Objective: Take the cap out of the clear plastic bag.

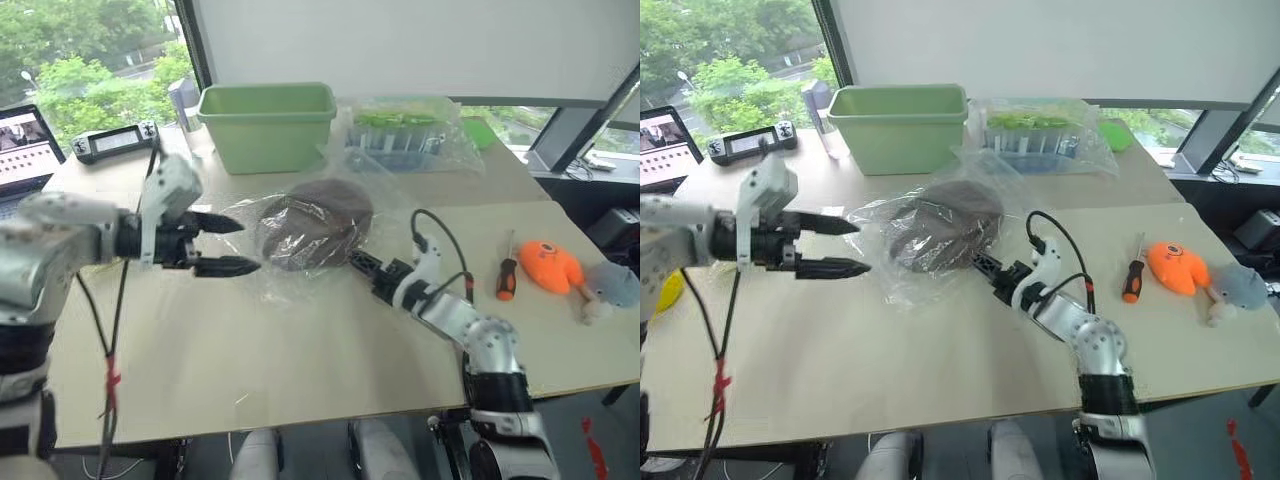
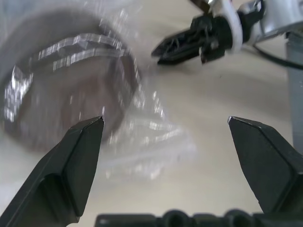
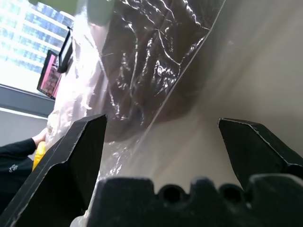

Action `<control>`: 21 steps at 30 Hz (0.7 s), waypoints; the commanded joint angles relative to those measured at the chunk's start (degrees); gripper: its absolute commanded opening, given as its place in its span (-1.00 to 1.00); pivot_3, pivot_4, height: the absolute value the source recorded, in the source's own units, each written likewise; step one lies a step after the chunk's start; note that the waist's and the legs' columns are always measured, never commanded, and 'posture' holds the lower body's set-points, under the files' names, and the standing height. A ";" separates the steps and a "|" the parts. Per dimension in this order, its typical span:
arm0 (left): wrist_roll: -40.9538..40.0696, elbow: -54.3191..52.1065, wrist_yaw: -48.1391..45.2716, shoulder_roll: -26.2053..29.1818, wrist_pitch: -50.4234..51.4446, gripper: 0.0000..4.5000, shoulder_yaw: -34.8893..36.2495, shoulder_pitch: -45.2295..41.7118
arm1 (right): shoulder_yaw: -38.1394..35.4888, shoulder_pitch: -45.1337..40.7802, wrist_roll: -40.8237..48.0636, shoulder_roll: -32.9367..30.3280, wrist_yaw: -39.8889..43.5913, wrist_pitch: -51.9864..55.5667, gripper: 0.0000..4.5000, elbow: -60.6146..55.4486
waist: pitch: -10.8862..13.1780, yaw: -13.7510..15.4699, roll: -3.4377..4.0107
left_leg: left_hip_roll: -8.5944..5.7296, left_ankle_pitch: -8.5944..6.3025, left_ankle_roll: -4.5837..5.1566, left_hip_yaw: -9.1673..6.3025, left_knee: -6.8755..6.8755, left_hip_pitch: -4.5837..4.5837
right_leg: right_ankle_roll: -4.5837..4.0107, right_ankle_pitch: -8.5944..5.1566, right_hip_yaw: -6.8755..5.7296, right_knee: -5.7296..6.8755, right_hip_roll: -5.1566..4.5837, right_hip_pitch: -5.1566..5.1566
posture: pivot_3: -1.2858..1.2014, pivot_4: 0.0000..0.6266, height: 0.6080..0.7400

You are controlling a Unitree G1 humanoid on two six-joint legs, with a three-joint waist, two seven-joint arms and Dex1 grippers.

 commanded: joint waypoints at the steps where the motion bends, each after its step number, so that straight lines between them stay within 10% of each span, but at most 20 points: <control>1: -0.05 -1.76 1.41 1.63 -1.74 1.00 4.04 1.15 | 1.29 -5.62 -4.89 2.57 6.58 -2.06 0.99 6.46 | 0.00 0.01 0.00 | 0.03 0.00 0.00 -0.06 0.02 -0.03 | -0.01 0.00 0.03 0.00 0.09 0.00 | 0.03 -0.52 0.95; 9: -0.71 -4.53 2.94 2.54 -4.55 1.00 12.52 12.83 | -1.42 -17.56 -15.19 7.16 16.86 -9.70 0.99 29.48 | 0.00 0.03 0.00 | 0.43 -0.04 -0.06 -0.07 -0.14 -0.16 | 0.11 0.12 0.06 0.01 0.52 -0.18 | 0.03 -0.52 0.95; 21: 0.55 -1.93 0.23 2.96 -13.00 1.00 18.10 23.09 | -4.45 -20.62 -23.13 6.48 23.19 -12.37 -0.81 33.99 | -0.01 0.43 -0.01 | 0.68 -0.05 -0.09 -0.06 -0.09 0.18 | -0.56 -0.09 -0.09 0.03 0.62 0.11 | 0.03 -0.52 0.95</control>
